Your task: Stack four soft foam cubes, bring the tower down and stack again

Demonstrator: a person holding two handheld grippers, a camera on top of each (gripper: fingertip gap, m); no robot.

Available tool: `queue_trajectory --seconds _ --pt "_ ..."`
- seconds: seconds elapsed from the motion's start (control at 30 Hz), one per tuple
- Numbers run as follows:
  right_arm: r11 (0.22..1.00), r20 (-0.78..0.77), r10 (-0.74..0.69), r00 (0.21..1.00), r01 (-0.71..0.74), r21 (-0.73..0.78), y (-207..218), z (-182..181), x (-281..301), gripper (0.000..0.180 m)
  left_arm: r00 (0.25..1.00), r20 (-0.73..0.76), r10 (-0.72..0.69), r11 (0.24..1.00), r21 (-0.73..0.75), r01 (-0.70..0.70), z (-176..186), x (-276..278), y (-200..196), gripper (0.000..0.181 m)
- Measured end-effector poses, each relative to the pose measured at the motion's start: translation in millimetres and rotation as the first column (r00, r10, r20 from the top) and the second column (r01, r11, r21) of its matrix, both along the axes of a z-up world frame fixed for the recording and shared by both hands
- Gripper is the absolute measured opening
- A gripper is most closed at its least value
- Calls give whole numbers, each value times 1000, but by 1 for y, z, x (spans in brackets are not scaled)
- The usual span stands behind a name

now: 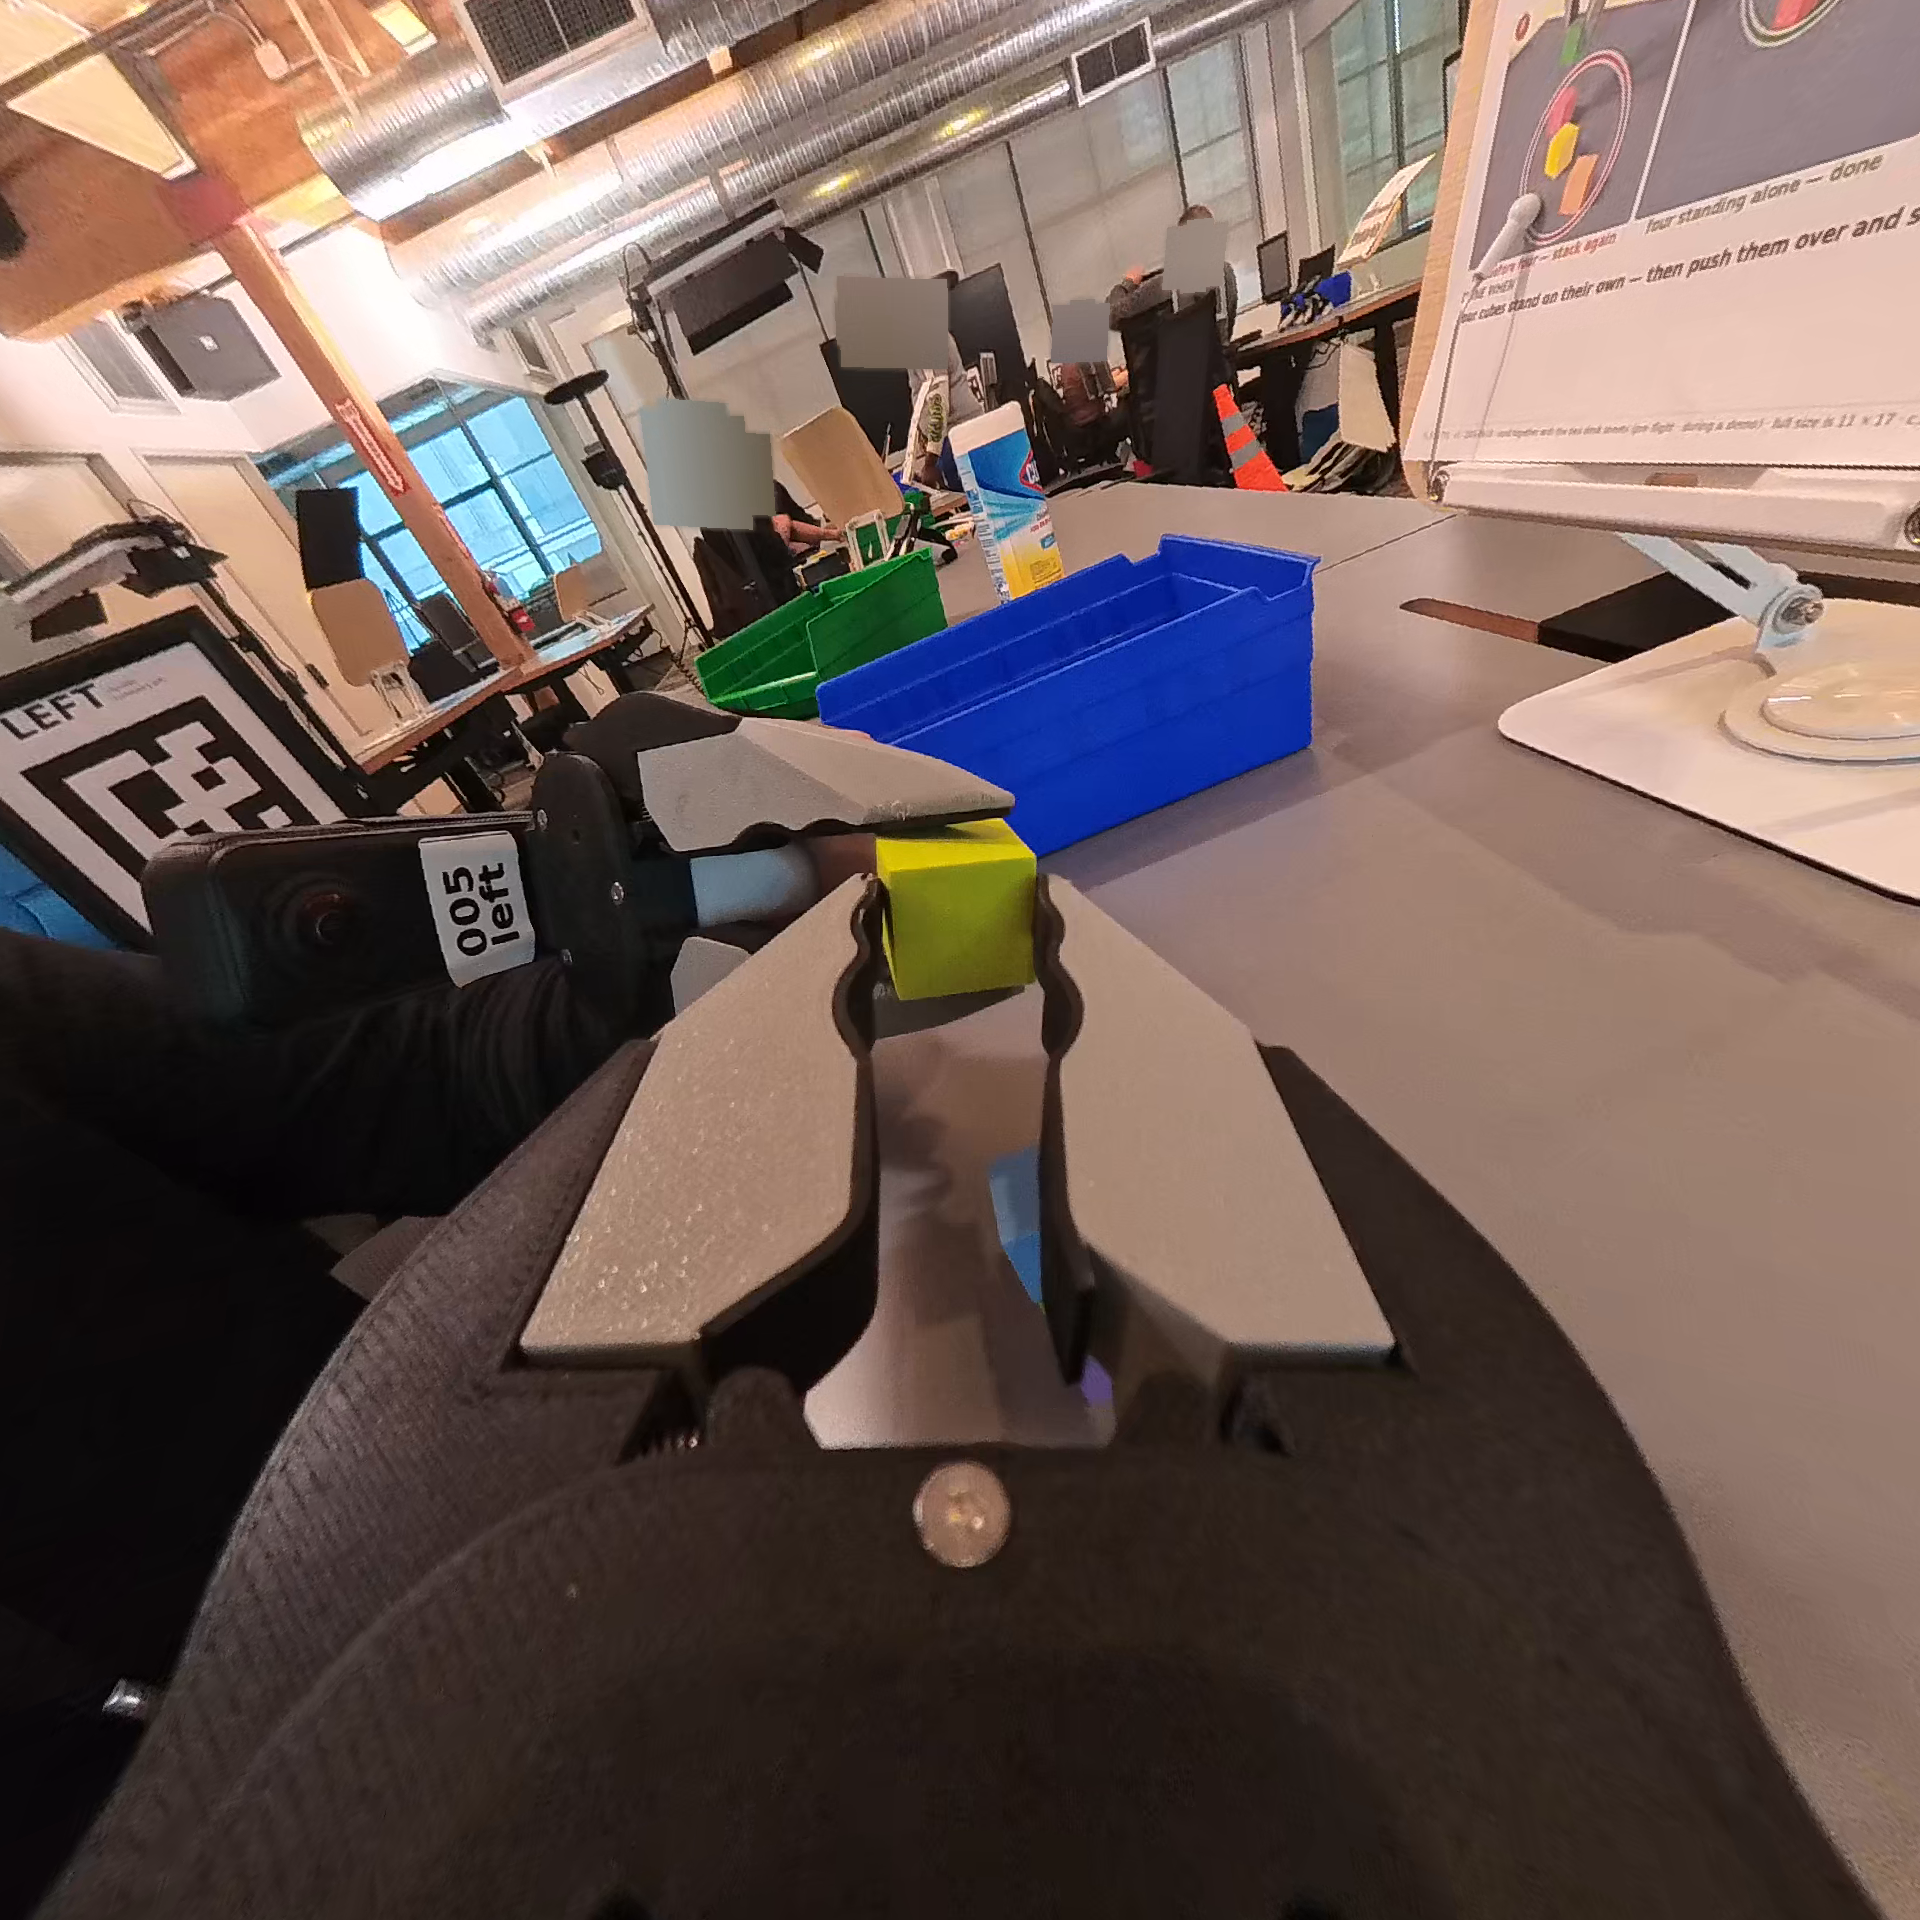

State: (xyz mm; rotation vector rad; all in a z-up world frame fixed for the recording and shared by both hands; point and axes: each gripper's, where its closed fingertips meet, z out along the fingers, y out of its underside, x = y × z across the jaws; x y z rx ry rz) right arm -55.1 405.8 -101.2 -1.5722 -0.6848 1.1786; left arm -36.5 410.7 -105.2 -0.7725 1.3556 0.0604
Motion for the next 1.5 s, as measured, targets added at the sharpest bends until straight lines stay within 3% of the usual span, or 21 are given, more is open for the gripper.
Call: queue_trajectory --seconds 0.3,0.7,1.5 --pt "1000 -9 23 1000 -23 1 -2 0 -1 26 998 33 -44 996 -79 47 -1 -1 -4 28" --pt "991 13 124 992 -123 -46 -7 -16 -5 26 990 -136 -48 995 76 58 -16 -5 -7 28" --pt "988 55 147 988 -145 -46 -9 -22 -6 26 984 -173 -39 989 131 62 -21 -5 -8 27"
